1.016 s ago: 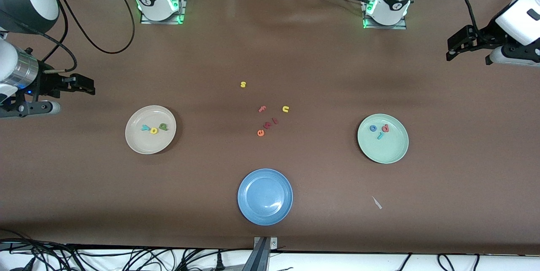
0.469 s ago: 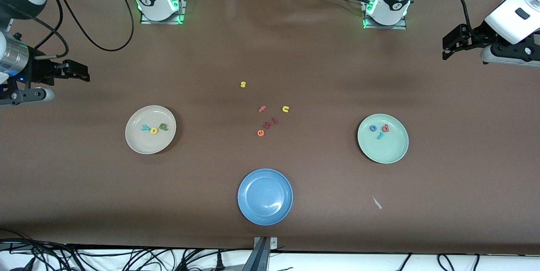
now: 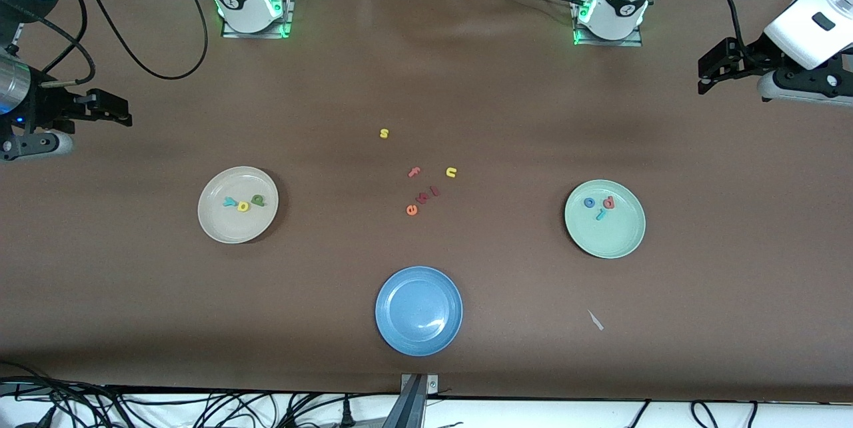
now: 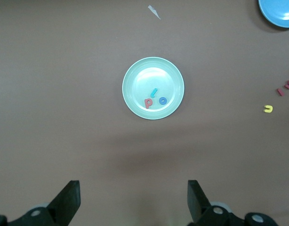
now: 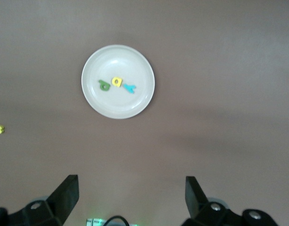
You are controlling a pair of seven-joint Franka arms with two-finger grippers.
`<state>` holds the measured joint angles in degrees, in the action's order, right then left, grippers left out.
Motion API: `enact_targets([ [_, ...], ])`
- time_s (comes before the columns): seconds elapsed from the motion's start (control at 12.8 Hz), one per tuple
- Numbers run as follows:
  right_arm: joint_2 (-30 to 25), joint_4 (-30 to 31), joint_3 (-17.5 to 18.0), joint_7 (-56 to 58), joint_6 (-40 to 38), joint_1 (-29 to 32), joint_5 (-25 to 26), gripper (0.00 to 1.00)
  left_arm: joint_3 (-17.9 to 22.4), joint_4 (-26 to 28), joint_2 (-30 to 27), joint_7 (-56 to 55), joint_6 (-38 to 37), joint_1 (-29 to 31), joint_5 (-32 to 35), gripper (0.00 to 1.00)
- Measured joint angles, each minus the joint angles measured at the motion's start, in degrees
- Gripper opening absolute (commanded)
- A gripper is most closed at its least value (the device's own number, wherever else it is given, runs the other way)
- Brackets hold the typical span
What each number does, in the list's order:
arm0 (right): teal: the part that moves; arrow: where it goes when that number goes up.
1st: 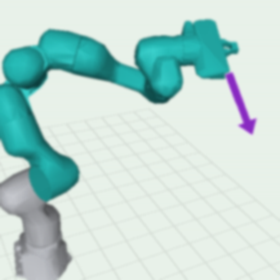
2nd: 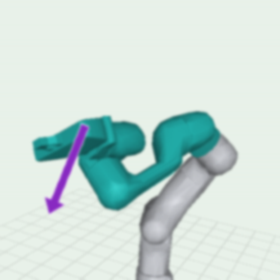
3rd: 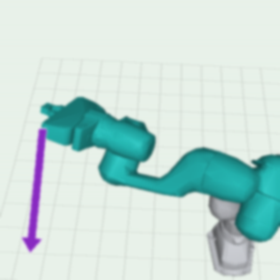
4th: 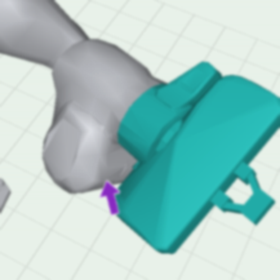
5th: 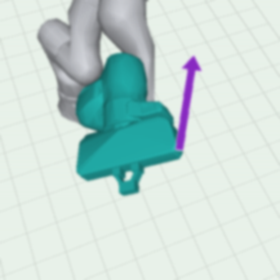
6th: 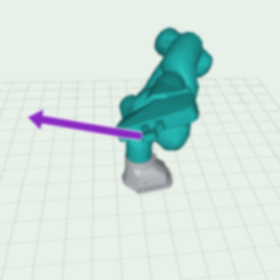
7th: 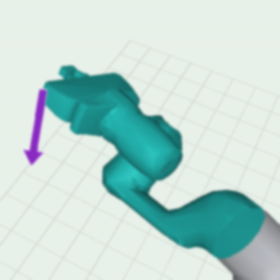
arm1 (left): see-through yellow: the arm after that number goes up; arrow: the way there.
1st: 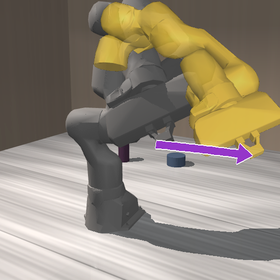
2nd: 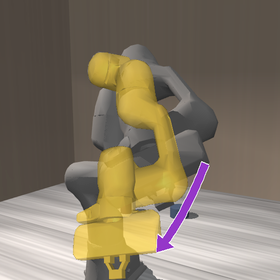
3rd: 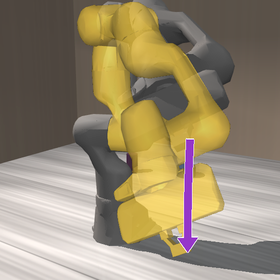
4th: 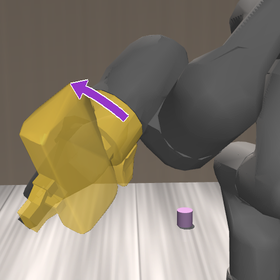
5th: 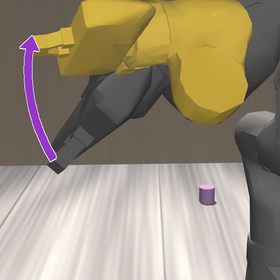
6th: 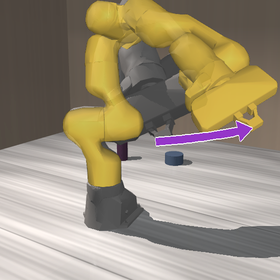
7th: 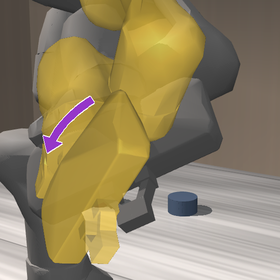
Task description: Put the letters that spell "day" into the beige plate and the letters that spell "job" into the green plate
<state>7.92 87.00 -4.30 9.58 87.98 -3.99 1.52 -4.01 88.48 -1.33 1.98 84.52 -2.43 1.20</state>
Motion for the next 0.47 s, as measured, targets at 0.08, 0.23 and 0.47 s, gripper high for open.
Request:
enact_targets([
  [0.08,0.0,-0.1,0.0,0.0,1.6,0.0,0.0,1.0,0.1,0.0,0.0,0.6,0.0,0.0,0.0,1.0],
  [0.23,0.0,-0.2,0.0,0.0,3.1,0.0,0.0,1.0,0.2,0.3,-0.1,1.2,0.5,0.0,0.0,1.0],
  [0.47,0.0,-0.2,0.0,0.0,3.3,0.0,0.0,1.0,0.2,0.6,-0.4,1.5,1.0,-0.1,0.0,1.0],
])
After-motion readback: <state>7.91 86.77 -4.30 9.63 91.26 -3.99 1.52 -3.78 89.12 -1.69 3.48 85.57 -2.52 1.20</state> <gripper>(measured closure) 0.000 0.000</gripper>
